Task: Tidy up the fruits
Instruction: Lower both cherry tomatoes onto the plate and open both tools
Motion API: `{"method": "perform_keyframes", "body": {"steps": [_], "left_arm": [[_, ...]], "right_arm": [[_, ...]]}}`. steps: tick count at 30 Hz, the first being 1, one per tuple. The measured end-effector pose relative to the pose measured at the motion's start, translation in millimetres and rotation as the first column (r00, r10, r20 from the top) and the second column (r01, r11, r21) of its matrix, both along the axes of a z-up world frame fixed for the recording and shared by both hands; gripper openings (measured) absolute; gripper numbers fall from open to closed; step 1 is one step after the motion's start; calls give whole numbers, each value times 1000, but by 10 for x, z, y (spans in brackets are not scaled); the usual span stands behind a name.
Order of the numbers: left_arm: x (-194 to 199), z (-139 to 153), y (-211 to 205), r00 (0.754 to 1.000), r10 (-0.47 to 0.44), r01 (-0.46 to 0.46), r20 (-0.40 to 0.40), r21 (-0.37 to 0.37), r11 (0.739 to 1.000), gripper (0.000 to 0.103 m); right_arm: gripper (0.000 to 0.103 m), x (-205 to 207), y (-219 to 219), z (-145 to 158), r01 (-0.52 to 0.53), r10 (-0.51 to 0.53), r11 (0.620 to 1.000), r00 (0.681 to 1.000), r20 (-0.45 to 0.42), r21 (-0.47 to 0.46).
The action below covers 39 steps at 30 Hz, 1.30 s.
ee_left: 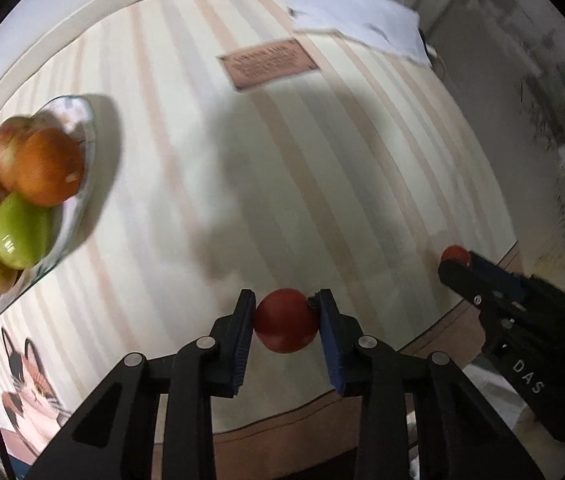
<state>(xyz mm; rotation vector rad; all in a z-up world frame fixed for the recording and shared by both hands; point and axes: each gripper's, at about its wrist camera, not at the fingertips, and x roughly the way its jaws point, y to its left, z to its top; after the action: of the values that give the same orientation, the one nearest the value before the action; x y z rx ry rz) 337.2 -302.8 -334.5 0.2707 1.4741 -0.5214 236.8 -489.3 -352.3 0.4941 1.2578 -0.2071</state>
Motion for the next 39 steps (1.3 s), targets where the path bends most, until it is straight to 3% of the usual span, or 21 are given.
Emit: {"method": "perform_keyframes", "body": {"steps": [5,10,17,23,25,32,39], "left_arm": [[173,310,574,993,119,-119,7,-61,991,29],[263,646,1254,964,263,-260,24,-102,960,29],[430,796,2138,883,468,-461,34,-124,878,29],[642,637,2618,813,582,-574,28,-127,809,29],[732,531,2709,801,598,-591,26,-115,798,29],[936,107,2773,797,602,-603,-44,-71,794,29],[962,-85,2770,793,603,-608,-86,-62,791,29]], "right_arm": [[28,90,244,209,-56,55,998,997,46,27],[28,305,667,410,-153,145,985,984,101,76],[28,863,1503,464,-301,275,940,947,166,161],[28,1354,2056,322,-383,361,915,919,159,131],[28,1472,2169,236,-403,388,909,912,136,110],[28,1637,2341,94,-452,449,892,890,75,25],[28,1728,2339,72,-435,433,900,899,63,36]]}}
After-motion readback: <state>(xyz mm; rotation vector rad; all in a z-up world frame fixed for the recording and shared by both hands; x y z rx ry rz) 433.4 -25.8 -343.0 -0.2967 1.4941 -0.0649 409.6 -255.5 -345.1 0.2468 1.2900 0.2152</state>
